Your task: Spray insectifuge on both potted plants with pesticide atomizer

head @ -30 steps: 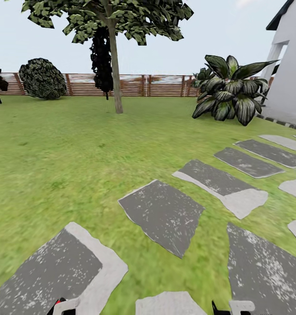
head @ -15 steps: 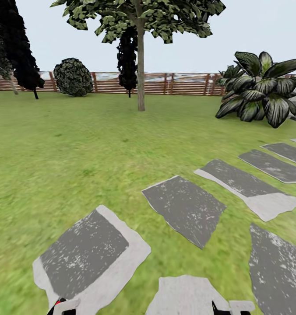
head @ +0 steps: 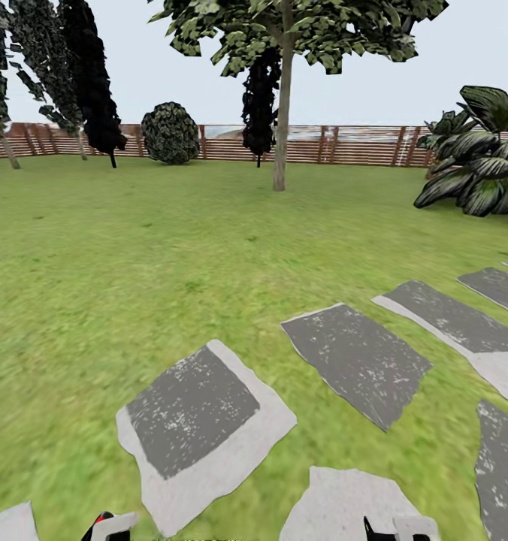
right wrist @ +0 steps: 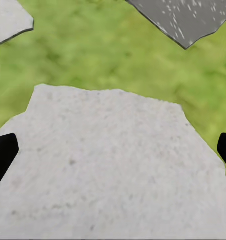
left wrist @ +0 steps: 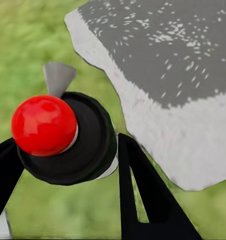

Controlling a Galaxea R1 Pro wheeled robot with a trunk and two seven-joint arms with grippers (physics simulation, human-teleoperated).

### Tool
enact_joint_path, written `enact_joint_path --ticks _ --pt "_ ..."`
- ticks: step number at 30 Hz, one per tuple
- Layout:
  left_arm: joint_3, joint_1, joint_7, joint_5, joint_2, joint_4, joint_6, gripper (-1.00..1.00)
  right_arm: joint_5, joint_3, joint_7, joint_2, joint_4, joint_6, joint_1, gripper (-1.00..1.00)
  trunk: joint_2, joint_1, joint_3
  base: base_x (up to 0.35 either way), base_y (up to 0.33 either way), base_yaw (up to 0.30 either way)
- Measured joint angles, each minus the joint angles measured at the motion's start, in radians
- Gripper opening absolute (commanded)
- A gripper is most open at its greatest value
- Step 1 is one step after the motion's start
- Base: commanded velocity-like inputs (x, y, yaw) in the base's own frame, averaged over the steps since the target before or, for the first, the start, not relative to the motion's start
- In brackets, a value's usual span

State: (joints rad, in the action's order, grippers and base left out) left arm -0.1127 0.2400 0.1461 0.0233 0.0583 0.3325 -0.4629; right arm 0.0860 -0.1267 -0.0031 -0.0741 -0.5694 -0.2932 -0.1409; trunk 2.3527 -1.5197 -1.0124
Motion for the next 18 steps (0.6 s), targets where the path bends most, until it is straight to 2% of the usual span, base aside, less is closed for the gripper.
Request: enact_joint_path --ticks 18 --pt "0.0 0.0 0.0 -0.005 -0.001 0.0 0.0 -1.0 0.001 0.002 0.0 0.0 0.0 0.001 0.0 1.0 0.0 0.0 -0.005 -0.001 0.002 0.279"
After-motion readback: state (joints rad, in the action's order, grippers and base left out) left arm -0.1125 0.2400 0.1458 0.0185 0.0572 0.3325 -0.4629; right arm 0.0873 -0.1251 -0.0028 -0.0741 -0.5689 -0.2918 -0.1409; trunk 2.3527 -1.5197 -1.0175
